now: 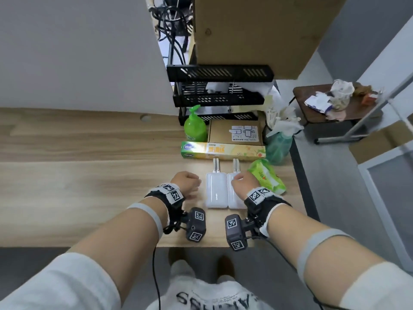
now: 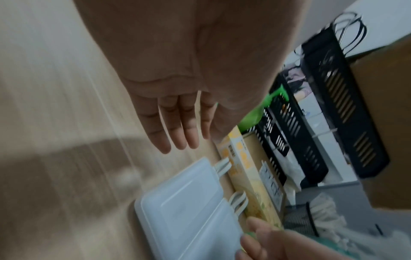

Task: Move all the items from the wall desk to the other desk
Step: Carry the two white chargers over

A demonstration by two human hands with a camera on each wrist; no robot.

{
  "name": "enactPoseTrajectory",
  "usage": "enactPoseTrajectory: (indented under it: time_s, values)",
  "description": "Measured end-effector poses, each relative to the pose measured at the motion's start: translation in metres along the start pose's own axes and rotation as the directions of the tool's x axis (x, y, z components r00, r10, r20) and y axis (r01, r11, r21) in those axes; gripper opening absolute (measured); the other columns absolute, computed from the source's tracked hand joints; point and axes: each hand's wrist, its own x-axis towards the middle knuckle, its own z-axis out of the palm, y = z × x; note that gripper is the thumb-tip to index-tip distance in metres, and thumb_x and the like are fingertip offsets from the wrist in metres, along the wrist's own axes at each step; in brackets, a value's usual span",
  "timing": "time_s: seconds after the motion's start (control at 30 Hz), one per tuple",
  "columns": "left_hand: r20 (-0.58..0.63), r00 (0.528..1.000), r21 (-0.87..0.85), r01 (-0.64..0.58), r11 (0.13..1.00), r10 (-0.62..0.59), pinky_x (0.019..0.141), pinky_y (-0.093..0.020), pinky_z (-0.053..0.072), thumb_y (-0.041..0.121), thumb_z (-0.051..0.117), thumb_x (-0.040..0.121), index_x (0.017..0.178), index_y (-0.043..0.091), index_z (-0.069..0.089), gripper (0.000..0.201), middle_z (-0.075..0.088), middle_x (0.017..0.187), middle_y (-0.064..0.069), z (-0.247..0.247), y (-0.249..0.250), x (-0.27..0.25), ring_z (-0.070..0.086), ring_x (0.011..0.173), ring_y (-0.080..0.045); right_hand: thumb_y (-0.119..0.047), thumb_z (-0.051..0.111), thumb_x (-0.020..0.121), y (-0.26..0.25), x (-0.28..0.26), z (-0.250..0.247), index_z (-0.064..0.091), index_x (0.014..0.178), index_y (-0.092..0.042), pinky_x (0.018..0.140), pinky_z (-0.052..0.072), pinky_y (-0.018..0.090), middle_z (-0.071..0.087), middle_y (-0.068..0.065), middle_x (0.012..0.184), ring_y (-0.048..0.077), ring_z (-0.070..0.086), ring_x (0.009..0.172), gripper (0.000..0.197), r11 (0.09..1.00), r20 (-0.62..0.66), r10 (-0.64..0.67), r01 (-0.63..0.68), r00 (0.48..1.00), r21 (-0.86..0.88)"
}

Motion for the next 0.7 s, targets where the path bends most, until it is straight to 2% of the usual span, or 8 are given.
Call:
enactPoseTrajectory:
  time_s: [0.07,0.13,0.23,0.33,0.4,0.47,0.57,0.7]
  values:
    - [-0.018,1.000,-0.070,-0.027,0.997,0.026,0.067,-0.033,0.055,0.008,0.063,0.090,0.090,0.014,0.063,0.006,0.065,0.090,-0.008,-0.024,0.002,-0.017,0.062,0.080,-0.019,-0.016,0.046,0.090,-0.028,-0.002,0.016,0.069,0.100,0.003,0.089,0.053,0.043,0.068,0.025,0.106,0.037,0.065,0.099,0.031,0.996,0.072,-0.085,0.083,0.994,0.030]
    - [-0.060,0.997,-0.144,-0.055,0.988,0.047,0.068,-0.032,0.055,0.009,0.061,0.092,0.091,0.013,0.063,0.005,0.066,0.086,-0.006,-0.054,0.003,-0.035,0.063,0.079,-0.019,-0.025,0.047,0.083,-0.050,0.008,0.041,0.070,0.085,-0.003,0.076,0.054,0.044,0.070,0.023,0.095,0.033,0.063,0.081,0.032,0.989,0.135,-0.142,0.135,0.981,0.060]
    - [-0.166,0.984,-0.243,-0.103,0.964,0.063,0.078,-0.036,0.054,0.011,0.058,0.096,0.095,0.012,0.060,0.003,0.067,0.089,-0.005,-0.110,-0.001,-0.059,0.065,0.085,-0.021,-0.025,0.053,0.077,-0.104,-0.018,0.071,0.067,0.075,-0.007,0.061,0.045,0.035,0.067,0.020,0.082,0.028,0.055,0.070,0.022,0.975,0.236,-0.213,0.190,0.948,0.115]
    - [-0.255,0.965,-0.344,-0.148,0.927,0.059,0.088,-0.039,0.052,0.011,0.054,0.099,0.093,0.014,0.055,0.006,0.065,0.091,-0.005,-0.175,-0.011,-0.080,0.063,0.083,-0.020,-0.013,0.053,0.091,-0.170,-0.078,0.093,0.064,0.078,-0.012,0.065,0.047,0.032,0.063,0.012,0.083,0.025,0.057,0.076,0.017,0.953,0.322,-0.301,0.267,0.898,0.147]
    - [-0.307,0.950,-0.409,-0.190,0.892,0.062,0.080,-0.035,0.052,0.011,0.051,0.100,0.090,0.015,0.053,0.011,0.063,0.089,-0.004,-0.220,-0.021,-0.094,0.061,0.077,-0.017,-0.012,0.051,0.094,-0.208,-0.101,0.120,0.066,0.086,-0.012,0.071,0.051,0.033,0.064,0.007,0.084,0.021,0.060,0.078,0.018,0.933,0.359,-0.359,0.329,0.862,0.143]
    - [-0.365,0.929,-0.451,-0.239,0.860,0.067,0.073,-0.030,0.051,0.011,0.051,0.100,0.095,0.015,0.054,0.007,0.063,0.089,-0.003,-0.271,-0.035,-0.107,0.062,0.077,-0.015,-0.011,0.050,0.095,-0.246,-0.124,0.154,0.066,0.092,-0.010,0.070,0.051,0.032,0.063,0.006,0.083,0.019,0.060,0.076,0.017,0.912,0.401,-0.410,0.381,0.819,0.156]
    - [-0.460,0.884,-0.514,-0.340,0.788,0.081,0.076,-0.032,0.053,0.011,0.055,0.098,0.103,0.013,0.057,0.006,0.066,0.089,-0.004,-0.356,-0.062,-0.128,0.065,0.079,-0.016,-0.008,0.049,0.096,-0.306,-0.168,0.215,0.064,0.094,-0.008,0.065,0.052,0.029,0.061,0.007,0.079,0.018,0.060,0.069,0.014,0.879,0.446,-0.475,0.435,0.759,0.196]
    - [-0.565,0.822,-0.571,-0.450,0.686,0.068,0.078,-0.032,0.054,0.014,0.056,0.097,0.096,0.015,0.061,0.005,0.068,0.088,-0.004,-0.470,-0.101,-0.161,0.065,0.078,-0.016,-0.005,0.047,0.096,-0.378,-0.231,0.296,0.063,0.093,-0.008,0.074,0.055,0.035,0.062,0.009,0.083,0.021,0.063,0.070,0.016,0.839,0.498,-0.542,0.474,0.677,0.269]
